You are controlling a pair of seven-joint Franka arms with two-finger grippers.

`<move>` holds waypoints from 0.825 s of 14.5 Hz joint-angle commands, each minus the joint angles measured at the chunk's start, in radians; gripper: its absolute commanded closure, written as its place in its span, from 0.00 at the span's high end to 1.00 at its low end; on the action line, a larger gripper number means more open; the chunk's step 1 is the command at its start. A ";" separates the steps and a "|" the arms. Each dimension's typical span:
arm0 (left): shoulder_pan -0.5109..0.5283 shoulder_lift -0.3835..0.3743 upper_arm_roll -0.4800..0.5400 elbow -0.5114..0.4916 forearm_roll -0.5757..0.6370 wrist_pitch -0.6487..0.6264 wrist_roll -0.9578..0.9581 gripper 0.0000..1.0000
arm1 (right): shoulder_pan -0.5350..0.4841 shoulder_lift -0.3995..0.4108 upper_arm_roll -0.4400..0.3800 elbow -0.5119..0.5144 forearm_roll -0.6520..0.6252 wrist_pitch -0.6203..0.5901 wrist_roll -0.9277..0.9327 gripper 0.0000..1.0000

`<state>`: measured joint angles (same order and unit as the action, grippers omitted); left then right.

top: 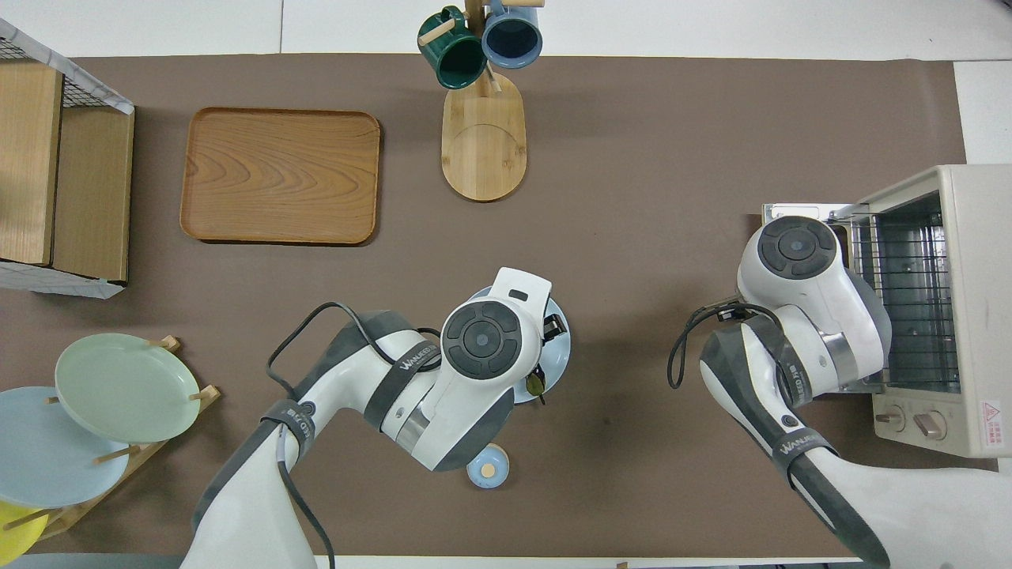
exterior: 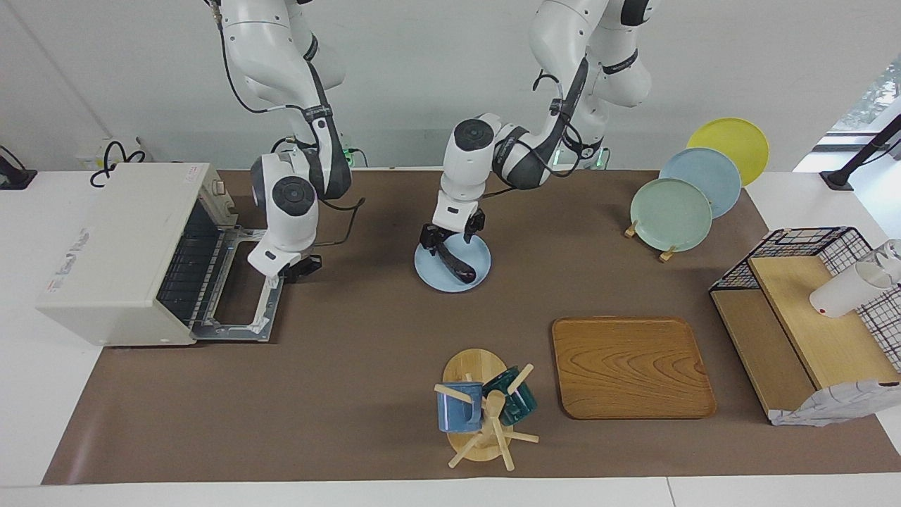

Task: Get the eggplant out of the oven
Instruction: 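Grasp the eggplant with the left gripper while the right gripper closes the oven door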

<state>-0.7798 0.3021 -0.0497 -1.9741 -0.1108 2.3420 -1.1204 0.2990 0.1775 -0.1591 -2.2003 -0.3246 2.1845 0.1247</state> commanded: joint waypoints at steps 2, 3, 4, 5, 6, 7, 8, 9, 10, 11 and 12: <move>-0.004 0.011 0.022 -0.002 -0.010 0.025 -0.028 0.91 | -0.046 -0.071 0.009 0.052 -0.048 -0.136 -0.114 0.13; -0.003 0.026 0.022 0.003 -0.010 0.031 -0.042 0.87 | -0.061 -0.088 0.009 0.076 -0.048 -0.176 -0.150 0.13; 0.002 0.032 0.022 0.004 -0.010 0.034 -0.042 0.80 | -0.078 -0.101 0.010 0.094 -0.047 -0.207 -0.187 0.13; 0.002 0.032 0.024 0.003 -0.010 0.031 -0.042 0.69 | -0.102 -0.127 0.010 0.108 -0.045 -0.247 -0.245 0.13; 0.002 0.032 0.025 0.004 -0.010 0.028 -0.042 0.53 | -0.129 -0.154 0.009 0.113 -0.045 -0.273 -0.301 0.14; 0.002 0.032 0.025 0.006 -0.010 0.026 -0.044 0.33 | -0.159 -0.189 0.009 0.120 -0.044 -0.302 -0.354 0.14; 0.002 0.032 0.025 0.009 -0.010 0.019 -0.042 0.00 | -0.190 -0.226 0.009 0.134 -0.034 -0.339 -0.409 0.15; 0.004 0.032 0.027 0.015 -0.001 0.017 -0.039 0.00 | -0.202 -0.261 0.010 0.158 -0.027 -0.385 -0.450 0.17; 0.004 0.029 0.030 0.024 0.000 0.002 -0.033 0.00 | -0.198 -0.291 0.010 0.198 0.002 -0.437 -0.461 0.20; 0.014 0.016 0.031 0.040 0.002 -0.032 -0.016 0.00 | -0.192 -0.305 0.015 0.258 0.039 -0.495 -0.459 0.25; 0.057 -0.004 0.030 0.076 0.005 -0.090 0.020 0.00 | -0.189 -0.297 0.015 0.339 0.057 -0.564 -0.459 0.31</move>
<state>-0.7723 0.3254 -0.0218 -1.9512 -0.1106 2.3427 -1.1467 0.1009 -0.1153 -0.1587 -1.9732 -0.3096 1.7262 -0.3226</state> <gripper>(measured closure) 0.727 0.802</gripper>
